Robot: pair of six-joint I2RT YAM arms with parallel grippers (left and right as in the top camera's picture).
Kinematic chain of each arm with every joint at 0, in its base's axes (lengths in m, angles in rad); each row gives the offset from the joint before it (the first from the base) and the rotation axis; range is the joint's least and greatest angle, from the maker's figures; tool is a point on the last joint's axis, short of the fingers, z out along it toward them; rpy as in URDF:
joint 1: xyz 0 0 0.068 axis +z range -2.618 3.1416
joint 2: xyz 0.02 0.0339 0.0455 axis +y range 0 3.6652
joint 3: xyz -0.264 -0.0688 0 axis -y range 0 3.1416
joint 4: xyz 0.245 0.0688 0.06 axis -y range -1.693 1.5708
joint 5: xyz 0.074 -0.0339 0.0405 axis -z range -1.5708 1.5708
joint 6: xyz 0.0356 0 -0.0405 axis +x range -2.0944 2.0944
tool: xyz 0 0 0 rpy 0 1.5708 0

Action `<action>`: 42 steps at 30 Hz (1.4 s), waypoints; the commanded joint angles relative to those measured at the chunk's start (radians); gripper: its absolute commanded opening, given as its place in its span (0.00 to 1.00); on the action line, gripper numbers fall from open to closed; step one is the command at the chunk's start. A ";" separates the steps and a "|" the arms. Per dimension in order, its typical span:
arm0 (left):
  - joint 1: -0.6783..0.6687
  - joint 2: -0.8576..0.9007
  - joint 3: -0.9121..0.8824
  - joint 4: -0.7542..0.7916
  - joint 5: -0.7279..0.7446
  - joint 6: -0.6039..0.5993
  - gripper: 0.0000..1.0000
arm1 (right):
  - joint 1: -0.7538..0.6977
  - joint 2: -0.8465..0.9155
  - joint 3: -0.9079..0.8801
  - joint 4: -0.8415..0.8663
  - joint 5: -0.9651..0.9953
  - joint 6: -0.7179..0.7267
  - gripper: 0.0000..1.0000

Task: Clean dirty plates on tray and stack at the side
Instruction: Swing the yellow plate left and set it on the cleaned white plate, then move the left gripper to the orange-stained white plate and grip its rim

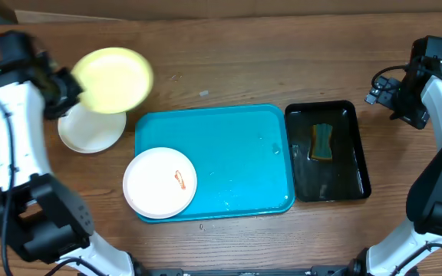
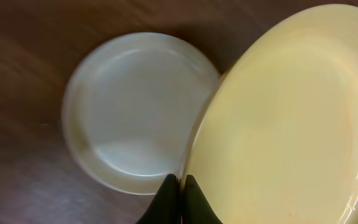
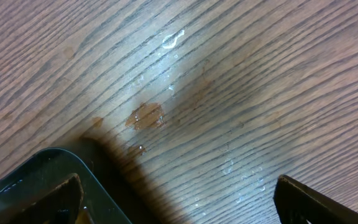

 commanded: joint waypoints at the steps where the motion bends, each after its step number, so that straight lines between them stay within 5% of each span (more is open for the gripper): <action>1: 0.079 -0.021 -0.056 0.011 -0.014 -0.014 0.04 | -0.003 -0.023 0.013 0.003 0.006 0.003 1.00; 11: 0.156 -0.021 -0.301 0.182 -0.013 -0.060 0.04 | -0.003 -0.023 0.013 0.003 0.006 0.003 1.00; 20: 0.156 -0.021 -0.333 0.270 -0.013 -0.059 0.04 | -0.003 -0.023 0.013 0.003 0.006 0.003 1.00; 23: 0.156 -0.021 -0.333 0.254 0.010 -0.059 0.36 | -0.003 -0.023 0.013 0.003 0.006 0.003 1.00; 26: 0.156 -0.021 -0.333 0.219 0.104 -0.057 0.52 | -0.003 -0.023 0.013 0.003 0.006 0.003 1.00; 32: 0.136 -0.024 -0.333 0.106 0.278 0.014 0.50 | -0.003 -0.023 0.013 0.003 0.006 0.003 1.00; 42: -0.089 -0.024 -0.333 -0.088 0.115 0.058 0.44 | -0.003 -0.023 0.013 0.003 0.006 0.003 1.00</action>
